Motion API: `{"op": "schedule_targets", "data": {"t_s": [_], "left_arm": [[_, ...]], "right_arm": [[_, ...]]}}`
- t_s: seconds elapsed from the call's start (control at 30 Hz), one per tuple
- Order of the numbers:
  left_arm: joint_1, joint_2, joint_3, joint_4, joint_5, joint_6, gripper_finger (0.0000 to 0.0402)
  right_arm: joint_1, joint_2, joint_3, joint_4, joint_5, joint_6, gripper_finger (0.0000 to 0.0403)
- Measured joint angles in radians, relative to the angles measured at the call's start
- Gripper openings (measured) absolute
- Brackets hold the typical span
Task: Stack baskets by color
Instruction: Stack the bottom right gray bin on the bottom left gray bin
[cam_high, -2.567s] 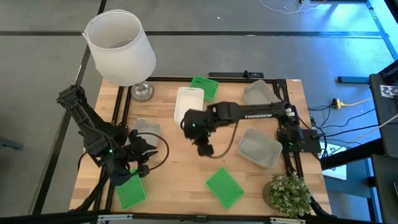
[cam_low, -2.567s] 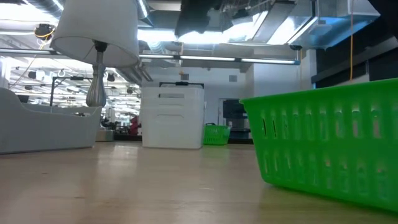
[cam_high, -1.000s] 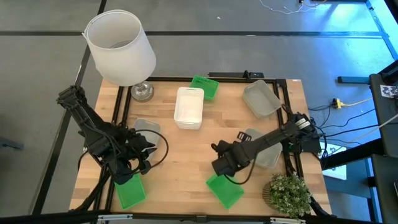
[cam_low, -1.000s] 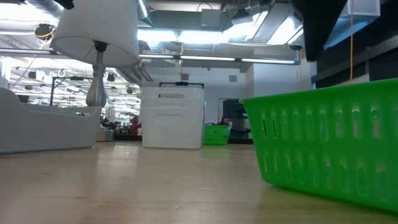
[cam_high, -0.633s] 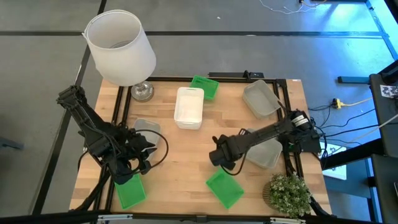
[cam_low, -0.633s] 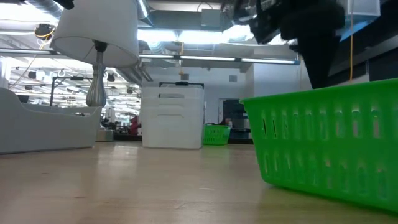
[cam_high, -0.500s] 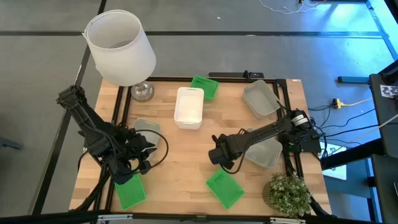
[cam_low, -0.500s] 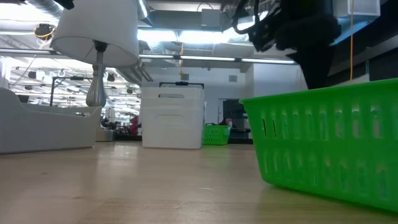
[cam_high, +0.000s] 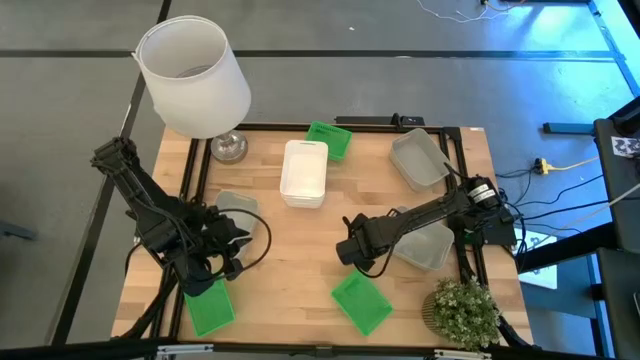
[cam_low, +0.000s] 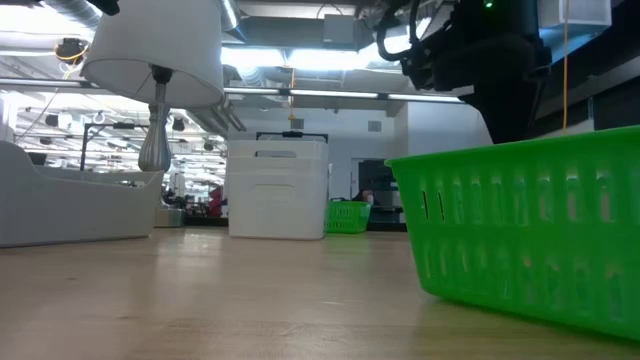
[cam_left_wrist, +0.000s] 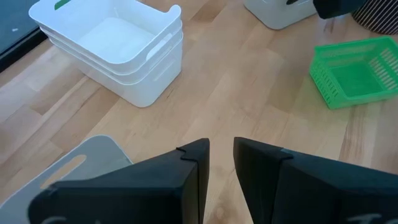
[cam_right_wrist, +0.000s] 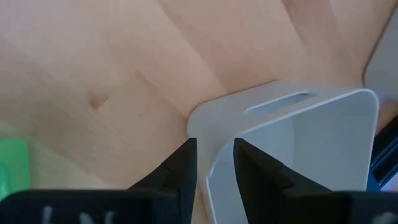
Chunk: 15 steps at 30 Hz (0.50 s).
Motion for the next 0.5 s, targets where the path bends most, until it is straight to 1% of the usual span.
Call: {"op": "schedule_targets", "data": {"t_s": [0.13,0.33,0.5], "left_arm": [[0.000,0.000,0.000,0.000,0.002,0.000,0.0065],[0.000,0.000,0.000,0.000,0.003,0.001,0.0065],[0.000,0.000,0.000,0.000,0.003,0.001,0.0065]], "right_arm": [[0.000,0.000,0.000,-0.024,0.038,0.035,0.0106],[0.000,0.000,0.000,-0.052,0.040,0.084,0.0106],[0.000,0.000,0.000,-0.052,0.030,0.088,0.0106]]}}
